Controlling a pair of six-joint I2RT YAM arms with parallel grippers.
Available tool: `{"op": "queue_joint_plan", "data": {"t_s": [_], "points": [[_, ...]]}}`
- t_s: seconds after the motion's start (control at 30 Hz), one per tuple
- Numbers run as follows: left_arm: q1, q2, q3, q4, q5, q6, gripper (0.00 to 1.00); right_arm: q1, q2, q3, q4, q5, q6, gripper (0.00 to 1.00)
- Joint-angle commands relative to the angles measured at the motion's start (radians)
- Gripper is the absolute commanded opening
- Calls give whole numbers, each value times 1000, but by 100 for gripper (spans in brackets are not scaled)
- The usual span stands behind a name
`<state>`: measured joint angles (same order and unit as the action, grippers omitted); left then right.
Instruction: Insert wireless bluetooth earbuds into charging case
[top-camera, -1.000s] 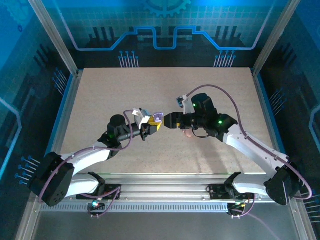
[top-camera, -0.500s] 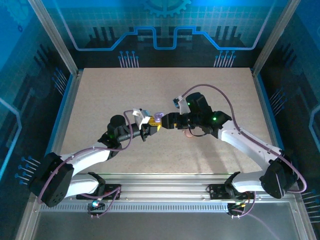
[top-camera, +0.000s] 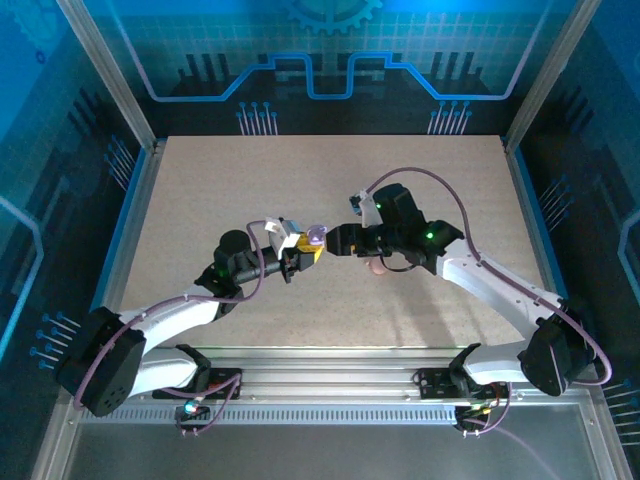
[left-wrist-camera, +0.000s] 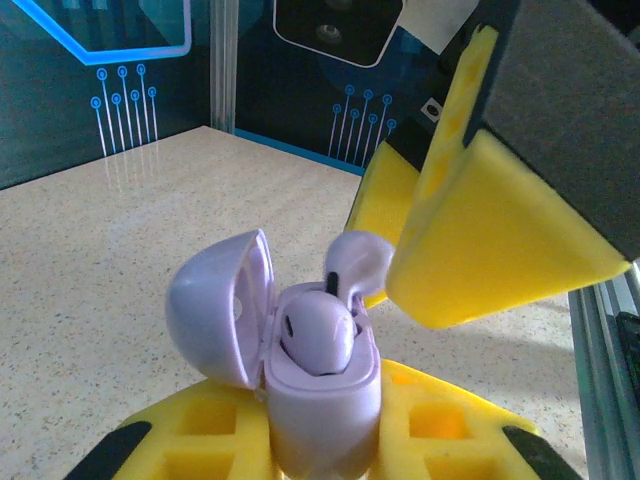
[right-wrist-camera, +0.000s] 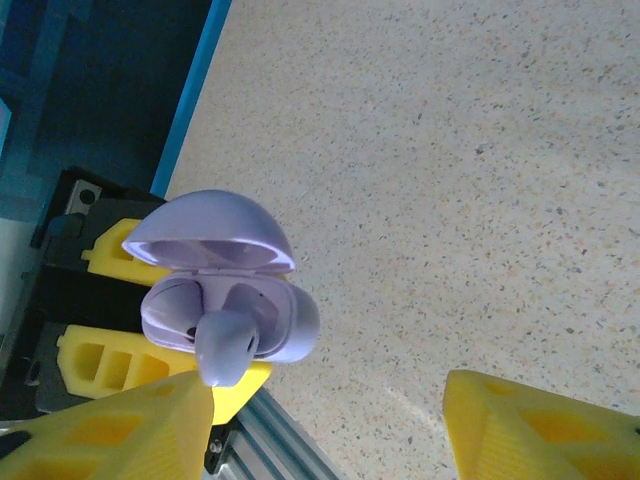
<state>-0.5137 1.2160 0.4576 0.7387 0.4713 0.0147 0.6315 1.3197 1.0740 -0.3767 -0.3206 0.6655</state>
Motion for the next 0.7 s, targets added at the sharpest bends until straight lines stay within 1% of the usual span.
{"op": "queue_joint_plan", "data": {"t_s": [0.0, 0.23, 0.4, 0.47, 0.67], "points": [[-7, -23, 26, 7, -1, 29, 18, -21, -18, 0, -16, 7, 0, 63], [-7, -24, 29, 5, 4, 28, 18, -45, -41, -23, 10, -9, 6, 63], [-8, -30, 33, 4, 23, 22, 18, -66, -96, -65, 63, -33, -47, 62], [-9, -35, 34, 3, 47, 18, 18, -73, -137, -83, 82, -32, -97, 62], [-11, -77, 42, -58, 135, 41, 18, -76, -295, -180, 150, -92, -397, 67]]}}
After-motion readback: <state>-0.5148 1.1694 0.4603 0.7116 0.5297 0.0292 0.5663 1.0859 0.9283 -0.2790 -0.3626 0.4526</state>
